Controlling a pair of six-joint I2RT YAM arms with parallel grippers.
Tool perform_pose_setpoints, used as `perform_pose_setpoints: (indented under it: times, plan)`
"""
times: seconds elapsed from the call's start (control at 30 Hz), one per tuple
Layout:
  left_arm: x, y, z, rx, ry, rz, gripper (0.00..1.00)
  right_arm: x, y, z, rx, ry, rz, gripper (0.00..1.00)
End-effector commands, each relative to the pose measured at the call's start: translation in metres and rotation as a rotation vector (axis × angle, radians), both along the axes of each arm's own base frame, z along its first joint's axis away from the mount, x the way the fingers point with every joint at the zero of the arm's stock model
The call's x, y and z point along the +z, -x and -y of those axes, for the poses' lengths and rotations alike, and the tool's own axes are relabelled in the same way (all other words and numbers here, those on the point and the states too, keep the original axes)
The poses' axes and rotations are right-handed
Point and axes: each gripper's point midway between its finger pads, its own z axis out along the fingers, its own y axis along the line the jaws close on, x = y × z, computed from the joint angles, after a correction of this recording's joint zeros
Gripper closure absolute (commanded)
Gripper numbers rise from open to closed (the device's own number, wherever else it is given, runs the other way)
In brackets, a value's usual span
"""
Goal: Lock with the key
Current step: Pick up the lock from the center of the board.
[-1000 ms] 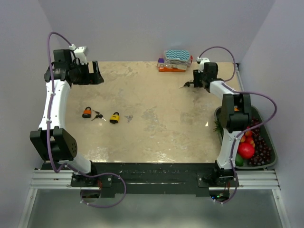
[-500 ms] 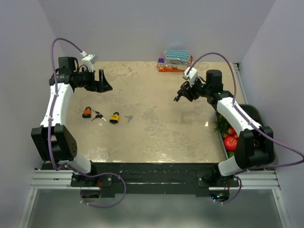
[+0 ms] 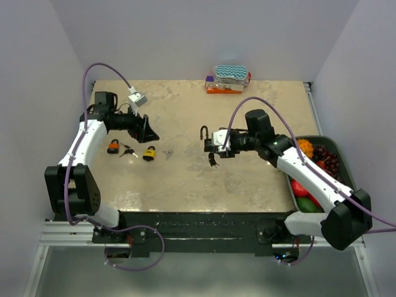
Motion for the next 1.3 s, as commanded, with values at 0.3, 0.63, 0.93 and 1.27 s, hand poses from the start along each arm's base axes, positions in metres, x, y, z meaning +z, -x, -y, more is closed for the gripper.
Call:
perform_pose_setpoints:
  times: [0.3,0.63,0.93,1.27]
  plan:
    - [0.042,0.066,0.092,-0.564,0.114,0.354,0.08,0.046,0.066,-0.037,0.412,-0.013,0.352,1.00]
    - [0.041,0.101,0.116,-0.723,0.109,0.391,0.16,0.046,0.093,-0.049,0.560,-0.010,0.416,1.00]
    - [0.039,0.114,0.130,-0.775,0.117,0.381,0.28,0.048,0.104,-0.056,0.627,-0.016,0.458,1.00]
    - [0.034,0.119,0.138,-0.803,0.118,0.365,0.49,0.050,0.112,-0.057,0.648,-0.028,0.482,1.00]
